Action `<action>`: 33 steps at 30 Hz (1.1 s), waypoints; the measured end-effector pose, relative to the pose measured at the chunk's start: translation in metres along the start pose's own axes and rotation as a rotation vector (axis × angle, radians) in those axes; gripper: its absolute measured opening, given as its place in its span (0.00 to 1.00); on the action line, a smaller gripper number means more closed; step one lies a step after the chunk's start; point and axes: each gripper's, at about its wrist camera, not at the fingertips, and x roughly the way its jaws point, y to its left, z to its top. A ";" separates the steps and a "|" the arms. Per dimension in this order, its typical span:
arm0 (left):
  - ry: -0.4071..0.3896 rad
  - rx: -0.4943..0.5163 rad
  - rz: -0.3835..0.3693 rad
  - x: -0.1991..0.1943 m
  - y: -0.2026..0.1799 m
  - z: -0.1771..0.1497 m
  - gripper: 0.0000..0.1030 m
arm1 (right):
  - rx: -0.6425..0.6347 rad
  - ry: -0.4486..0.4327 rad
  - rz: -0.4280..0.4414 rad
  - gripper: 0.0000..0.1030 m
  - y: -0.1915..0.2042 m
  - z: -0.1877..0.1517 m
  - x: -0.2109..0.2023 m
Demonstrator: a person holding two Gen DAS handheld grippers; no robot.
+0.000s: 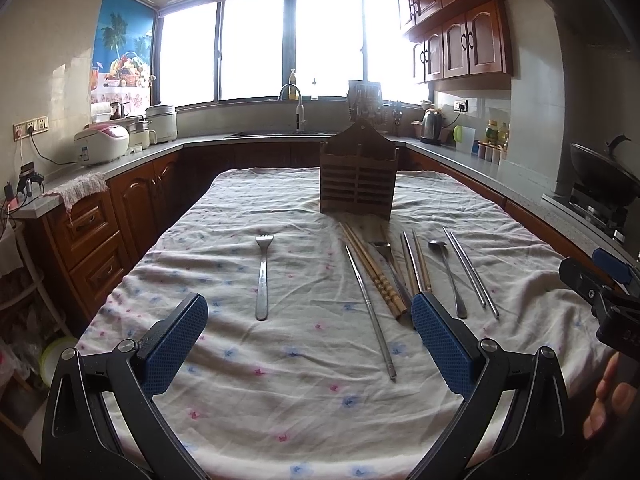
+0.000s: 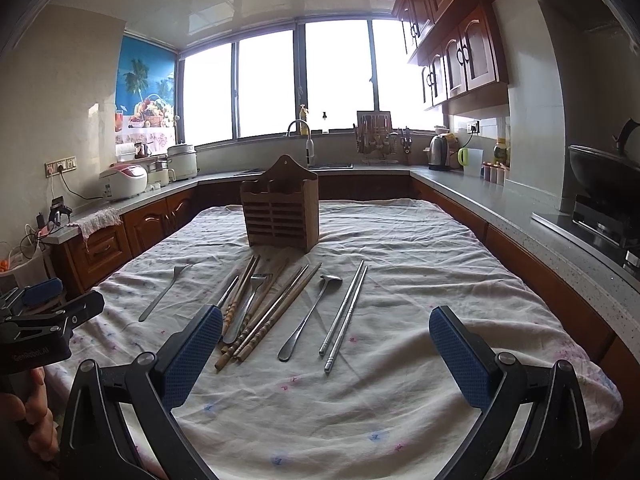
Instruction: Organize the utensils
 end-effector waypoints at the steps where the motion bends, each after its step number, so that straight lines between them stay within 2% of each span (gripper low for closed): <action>1: 0.000 -0.001 -0.001 0.000 0.000 0.000 1.00 | 0.000 -0.001 0.001 1.00 0.000 0.000 0.000; 23: -0.002 -0.001 -0.009 0.002 -0.001 0.000 1.00 | 0.003 -0.012 0.008 1.00 0.002 0.002 -0.002; 33: 0.037 -0.013 -0.034 0.013 0.001 0.002 1.00 | 0.022 -0.007 0.020 1.00 -0.002 0.005 -0.001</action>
